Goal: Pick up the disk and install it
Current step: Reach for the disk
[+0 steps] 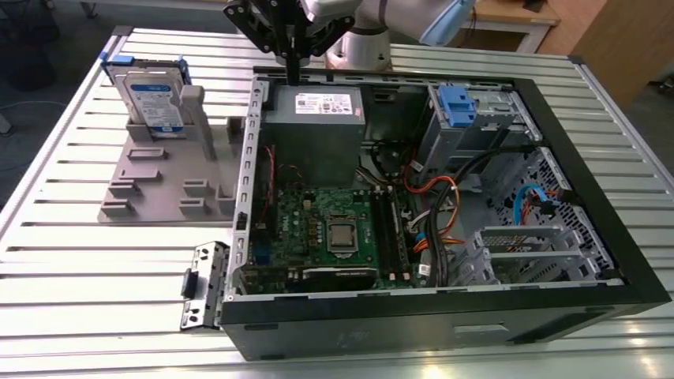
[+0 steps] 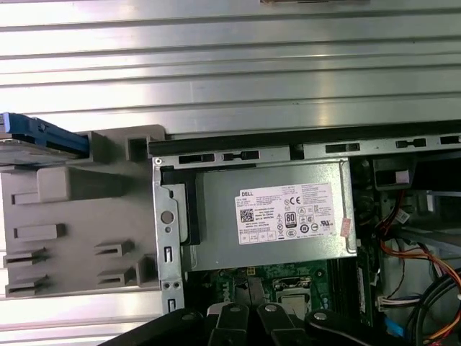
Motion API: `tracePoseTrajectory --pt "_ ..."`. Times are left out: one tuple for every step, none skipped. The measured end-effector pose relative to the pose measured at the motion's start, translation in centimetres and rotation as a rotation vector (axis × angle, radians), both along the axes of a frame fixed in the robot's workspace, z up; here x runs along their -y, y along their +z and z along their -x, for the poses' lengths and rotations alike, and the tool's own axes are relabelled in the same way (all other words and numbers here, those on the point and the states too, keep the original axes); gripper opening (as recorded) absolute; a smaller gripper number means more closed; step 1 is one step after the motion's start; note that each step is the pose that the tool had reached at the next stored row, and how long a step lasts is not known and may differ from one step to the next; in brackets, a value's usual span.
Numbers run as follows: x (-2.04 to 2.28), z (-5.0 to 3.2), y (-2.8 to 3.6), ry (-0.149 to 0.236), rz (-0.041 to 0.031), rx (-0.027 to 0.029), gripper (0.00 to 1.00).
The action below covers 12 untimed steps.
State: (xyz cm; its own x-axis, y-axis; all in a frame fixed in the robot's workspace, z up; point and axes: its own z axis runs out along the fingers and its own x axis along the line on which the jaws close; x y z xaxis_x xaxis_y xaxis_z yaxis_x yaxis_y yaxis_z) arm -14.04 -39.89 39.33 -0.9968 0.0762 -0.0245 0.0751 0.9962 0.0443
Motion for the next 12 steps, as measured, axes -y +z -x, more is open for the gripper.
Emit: tracePoseTrajectory --pt "0.0 0.08 0.0 0.0 -0.0001 0.0 0.1" --pt "0.0 0.15 0.0 0.0 0.0 0.0 0.1" --pt "0.0 0.23 0.0 0.0 0.0 -0.0001 0.1" --pt "0.0 0.31 0.0 0.0 0.0 0.0 0.1" --pt "0.0 0.38 -0.01 0.0 0.0 0.0 0.1" --pt "0.0 0.47 0.0 0.0 0.0 0.0 0.1" --pt "0.0 0.56 -0.01 0.0 0.0 0.0 0.1" --pt "0.0 0.65 -0.01 0.0 -0.0001 0.0 0.1" --pt "0.0 0.74 -0.01 0.0 0.0 0.0 0.1" --pt "0.0 0.82 -0.01 0.0 -0.0001 0.0001 0.1" --pt "0.0 0.9 -0.01 0.0 -0.0001 0.0 0.1" --pt "0.0 0.97 -0.01 0.0 0.0 0.0 0.1"
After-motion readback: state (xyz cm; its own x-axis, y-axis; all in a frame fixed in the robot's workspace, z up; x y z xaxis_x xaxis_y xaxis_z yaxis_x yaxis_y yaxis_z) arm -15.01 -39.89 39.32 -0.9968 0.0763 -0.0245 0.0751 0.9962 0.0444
